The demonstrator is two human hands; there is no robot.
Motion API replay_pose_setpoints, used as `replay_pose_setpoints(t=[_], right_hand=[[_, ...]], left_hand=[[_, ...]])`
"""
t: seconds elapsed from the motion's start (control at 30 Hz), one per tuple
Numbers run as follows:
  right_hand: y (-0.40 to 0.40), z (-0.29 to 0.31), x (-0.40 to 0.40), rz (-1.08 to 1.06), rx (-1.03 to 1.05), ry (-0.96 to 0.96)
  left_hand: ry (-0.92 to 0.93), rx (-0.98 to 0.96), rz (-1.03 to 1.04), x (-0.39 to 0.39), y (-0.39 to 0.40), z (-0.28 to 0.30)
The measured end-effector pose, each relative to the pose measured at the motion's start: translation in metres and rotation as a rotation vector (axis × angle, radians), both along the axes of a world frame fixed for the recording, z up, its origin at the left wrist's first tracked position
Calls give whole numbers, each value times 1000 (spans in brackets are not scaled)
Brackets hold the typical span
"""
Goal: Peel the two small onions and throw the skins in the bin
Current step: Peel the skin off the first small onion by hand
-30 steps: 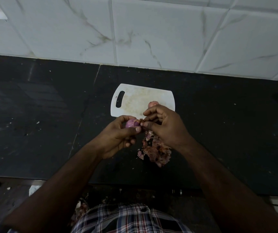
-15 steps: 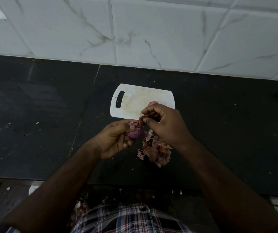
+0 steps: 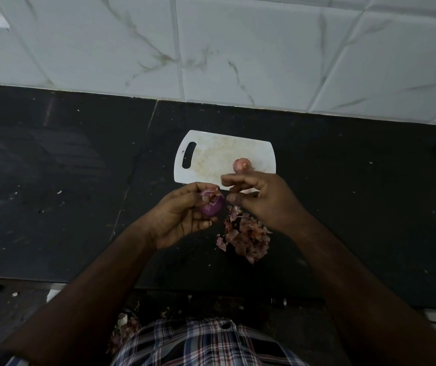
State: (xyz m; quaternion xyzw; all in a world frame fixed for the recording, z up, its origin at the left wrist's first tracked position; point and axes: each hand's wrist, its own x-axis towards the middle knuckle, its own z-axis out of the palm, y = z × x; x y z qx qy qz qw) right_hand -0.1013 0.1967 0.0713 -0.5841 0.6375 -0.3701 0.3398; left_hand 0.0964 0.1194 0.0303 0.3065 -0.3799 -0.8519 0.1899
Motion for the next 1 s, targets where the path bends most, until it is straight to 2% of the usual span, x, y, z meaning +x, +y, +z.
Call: replay_pose_setpoints(t=[0.1, 0.43, 0.63, 0.83, 1.0], right_hand=[[0, 0, 10, 28, -54, -22], [-8, -8, 4, -186, -198, -4], [-3, -7, -9, -122, -104, 222], [4, 2, 4, 15, -26, 67], [7, 1, 10, -36, -178, 112]], left_hand=[[-7, -28, -15, -2, 1, -1], [-14, -49, -114, 4, 3, -6], [12, 24, -22, 4, 1, -5], [-12, -39, 28, -3, 4, 1], [-4, -56, 56, -5, 5, 3]])
